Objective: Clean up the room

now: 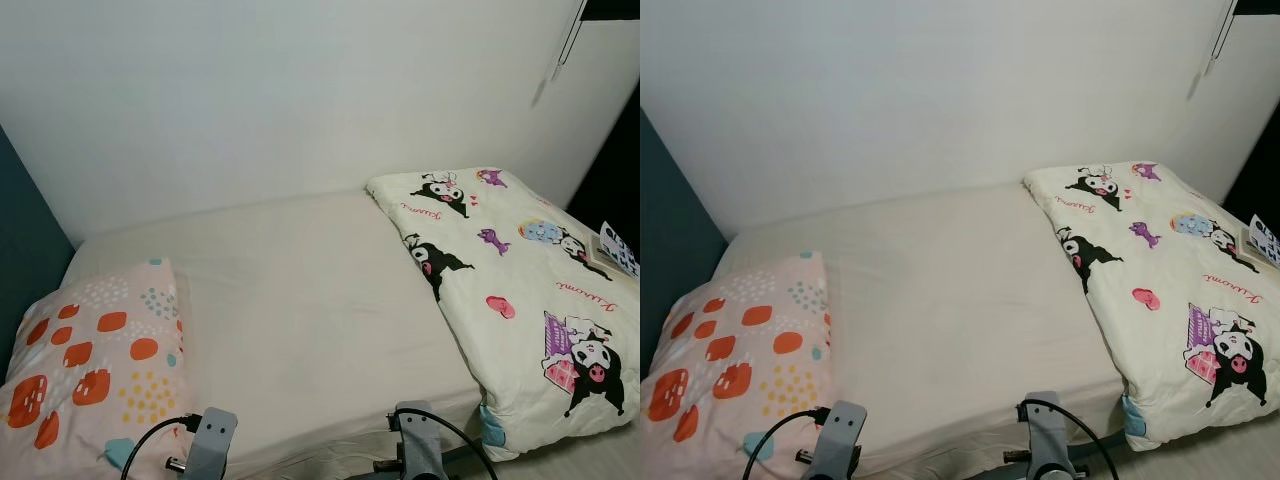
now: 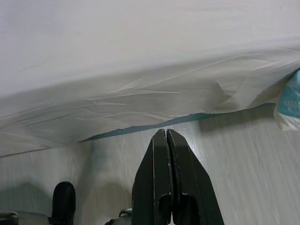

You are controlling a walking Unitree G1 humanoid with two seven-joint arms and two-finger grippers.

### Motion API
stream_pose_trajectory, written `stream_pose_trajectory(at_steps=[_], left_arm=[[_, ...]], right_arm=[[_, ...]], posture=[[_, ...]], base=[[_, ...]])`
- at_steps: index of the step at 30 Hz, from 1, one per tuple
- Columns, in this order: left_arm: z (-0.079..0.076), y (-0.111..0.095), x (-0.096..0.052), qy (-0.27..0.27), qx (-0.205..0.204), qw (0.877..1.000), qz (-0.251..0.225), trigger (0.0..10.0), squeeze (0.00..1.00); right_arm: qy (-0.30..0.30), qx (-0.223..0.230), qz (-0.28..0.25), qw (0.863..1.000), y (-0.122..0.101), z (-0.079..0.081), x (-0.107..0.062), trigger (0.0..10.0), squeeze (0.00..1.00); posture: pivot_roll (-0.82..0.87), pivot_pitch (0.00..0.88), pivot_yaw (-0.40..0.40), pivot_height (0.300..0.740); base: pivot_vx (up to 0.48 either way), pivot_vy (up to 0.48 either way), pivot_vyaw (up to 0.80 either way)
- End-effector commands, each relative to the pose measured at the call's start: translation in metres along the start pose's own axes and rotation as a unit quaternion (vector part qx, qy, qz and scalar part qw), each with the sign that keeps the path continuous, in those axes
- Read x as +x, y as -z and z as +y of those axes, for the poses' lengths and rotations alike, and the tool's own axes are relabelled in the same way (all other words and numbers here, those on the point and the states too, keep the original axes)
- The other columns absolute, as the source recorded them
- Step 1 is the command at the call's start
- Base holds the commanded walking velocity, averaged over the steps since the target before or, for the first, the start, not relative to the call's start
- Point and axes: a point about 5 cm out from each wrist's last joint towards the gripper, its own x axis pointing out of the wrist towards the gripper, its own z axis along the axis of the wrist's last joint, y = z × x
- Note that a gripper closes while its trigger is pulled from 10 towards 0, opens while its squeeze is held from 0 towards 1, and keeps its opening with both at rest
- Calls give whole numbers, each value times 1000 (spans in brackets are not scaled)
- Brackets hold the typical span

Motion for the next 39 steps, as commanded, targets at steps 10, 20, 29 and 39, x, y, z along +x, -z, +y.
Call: stream_pose_trajectory(at_steps=[10, 20, 29, 39], left_arm=[[-1, 3, -1, 3, 3, 1000, 6, 10000, 0], [-1, 3, -1, 2, 3, 1000, 7, 10000, 0], [-1, 3, -1, 2, 3, 1000, 6, 10000, 0], [0, 3, -1, 2, 4, 1000, 7, 10000, 0]], right_arm=[[2, -10, 9, 1000, 4, 0, -1, 10000, 0], [4, -12, 9, 1000, 4, 0, -1, 10000, 0], [5, -11, 9, 1000, 4, 0, -1, 10000, 0], [4, -11, 7, 1000, 4, 1, -1, 10000, 0]], posture=[[-15, 82, -2, 740], [-18, 85, 1, 740], [-17, 90, 5, 740], [-13, 91, 7, 740]], base=[[0, 0, 0], [0, 0, 0], [0, 0, 0], [0, 0, 0]])
